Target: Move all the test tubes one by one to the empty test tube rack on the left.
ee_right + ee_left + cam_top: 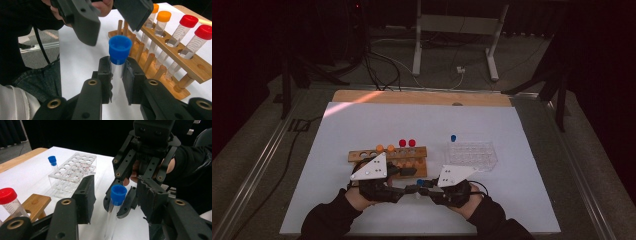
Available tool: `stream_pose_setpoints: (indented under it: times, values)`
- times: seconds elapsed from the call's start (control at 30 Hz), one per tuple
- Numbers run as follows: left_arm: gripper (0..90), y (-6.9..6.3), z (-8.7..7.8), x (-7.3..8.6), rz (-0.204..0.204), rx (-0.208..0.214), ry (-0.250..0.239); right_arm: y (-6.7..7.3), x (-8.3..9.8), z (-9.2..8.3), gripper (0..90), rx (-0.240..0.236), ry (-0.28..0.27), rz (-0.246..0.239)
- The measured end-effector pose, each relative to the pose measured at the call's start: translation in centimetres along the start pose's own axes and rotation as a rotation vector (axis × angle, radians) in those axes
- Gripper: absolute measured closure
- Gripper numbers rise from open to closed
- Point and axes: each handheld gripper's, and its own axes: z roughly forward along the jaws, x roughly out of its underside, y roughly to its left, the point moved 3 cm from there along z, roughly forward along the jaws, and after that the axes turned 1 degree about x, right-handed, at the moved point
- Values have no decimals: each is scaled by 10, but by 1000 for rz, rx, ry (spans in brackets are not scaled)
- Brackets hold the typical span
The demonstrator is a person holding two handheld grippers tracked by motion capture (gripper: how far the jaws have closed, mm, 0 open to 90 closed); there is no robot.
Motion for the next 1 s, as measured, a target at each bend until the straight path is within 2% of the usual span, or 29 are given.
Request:
stream_pose_setpoints:
  times: [0.57, 0.77, 1.0]
  values:
    - [691, -5, 10, 2, 67, -33, 31, 1, -1, 1, 773, -5, 1, -1]
    - [758, -5, 11, 2, 74, -29, 34, 0, -2, 1, 772, -3, -3, 7]
    - [772, -3, 9, 1, 75, -31, 29, 0, -1, 1, 749, 1, -12, 16]
